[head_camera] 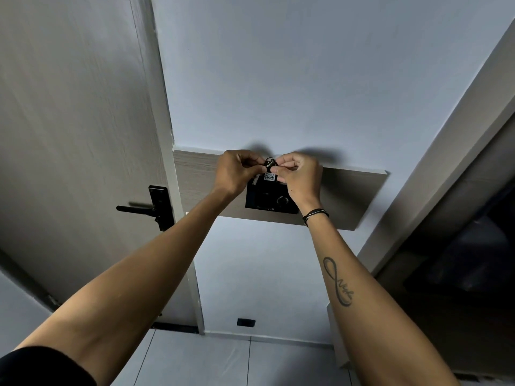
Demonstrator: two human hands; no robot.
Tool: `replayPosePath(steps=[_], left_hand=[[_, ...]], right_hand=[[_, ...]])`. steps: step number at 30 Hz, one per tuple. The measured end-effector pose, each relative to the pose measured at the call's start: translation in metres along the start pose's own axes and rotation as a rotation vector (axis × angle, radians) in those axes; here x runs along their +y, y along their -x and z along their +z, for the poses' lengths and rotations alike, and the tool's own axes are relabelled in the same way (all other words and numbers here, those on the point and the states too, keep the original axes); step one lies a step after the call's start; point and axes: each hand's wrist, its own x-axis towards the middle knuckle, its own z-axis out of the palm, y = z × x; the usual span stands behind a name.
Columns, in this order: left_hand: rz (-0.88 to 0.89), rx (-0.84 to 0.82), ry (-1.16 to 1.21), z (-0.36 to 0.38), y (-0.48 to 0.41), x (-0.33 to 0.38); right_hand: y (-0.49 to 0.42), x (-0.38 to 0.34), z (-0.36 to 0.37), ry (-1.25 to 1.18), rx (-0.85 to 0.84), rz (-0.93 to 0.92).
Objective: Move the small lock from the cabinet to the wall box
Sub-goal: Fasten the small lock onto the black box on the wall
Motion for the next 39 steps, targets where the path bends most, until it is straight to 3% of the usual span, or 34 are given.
replayPosePath(steps=[39], left_hand=[[0.078,-0.01,-0.169,0.008,0.016,-0.027]], right_hand=[[0.009,0.026,0.007,0.069,-0.038,-0.01]])
